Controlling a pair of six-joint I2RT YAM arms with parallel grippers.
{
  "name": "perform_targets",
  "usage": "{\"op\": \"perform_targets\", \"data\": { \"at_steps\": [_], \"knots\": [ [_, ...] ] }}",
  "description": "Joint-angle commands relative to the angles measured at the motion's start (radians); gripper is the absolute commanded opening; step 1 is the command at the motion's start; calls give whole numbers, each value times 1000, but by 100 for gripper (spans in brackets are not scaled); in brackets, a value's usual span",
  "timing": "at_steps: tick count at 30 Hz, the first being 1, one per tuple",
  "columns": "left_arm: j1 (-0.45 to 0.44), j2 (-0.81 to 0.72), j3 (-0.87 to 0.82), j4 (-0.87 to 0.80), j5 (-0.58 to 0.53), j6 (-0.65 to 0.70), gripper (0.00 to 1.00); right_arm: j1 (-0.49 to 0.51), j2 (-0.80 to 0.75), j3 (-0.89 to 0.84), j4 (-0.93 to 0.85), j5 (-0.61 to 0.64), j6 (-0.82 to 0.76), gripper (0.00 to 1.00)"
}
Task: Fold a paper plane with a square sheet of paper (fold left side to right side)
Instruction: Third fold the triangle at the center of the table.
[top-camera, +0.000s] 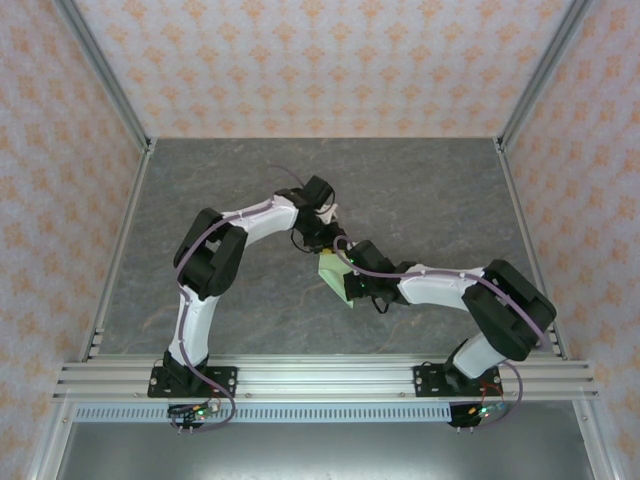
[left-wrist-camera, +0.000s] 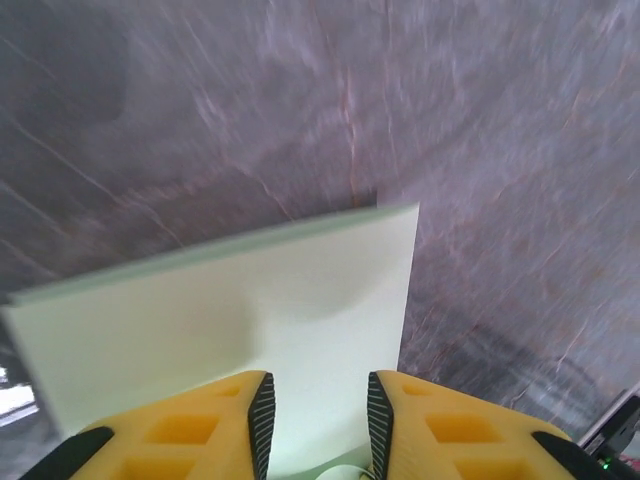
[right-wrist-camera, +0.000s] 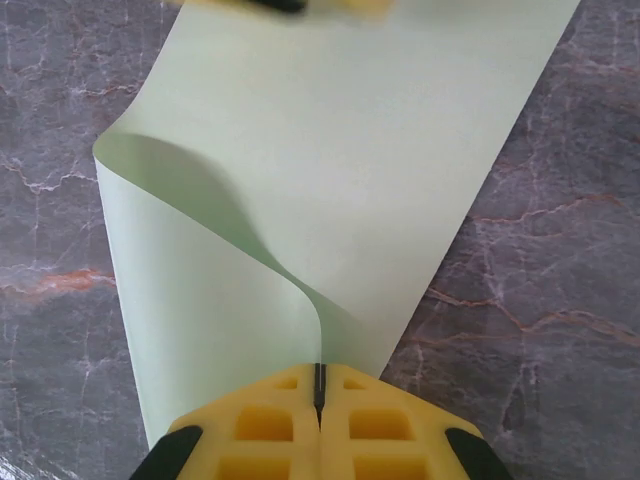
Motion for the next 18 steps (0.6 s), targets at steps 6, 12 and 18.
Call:
{"op": "perform_targets", "data": {
  "at_steps": [6, 12, 18],
  "knots": [
    [73, -102, -56, -56, -14, 36, 20, 8, 65, -20, -78, -46, -24, 0],
    [67, -290, -317, 119, 59, -57, 8, 9, 68, -11, -77, -50, -24, 0],
    [9, -320, -428, 235, 108, -125, 7, 9, 68, -8, -90, -50, -26, 0]
  ]
}}
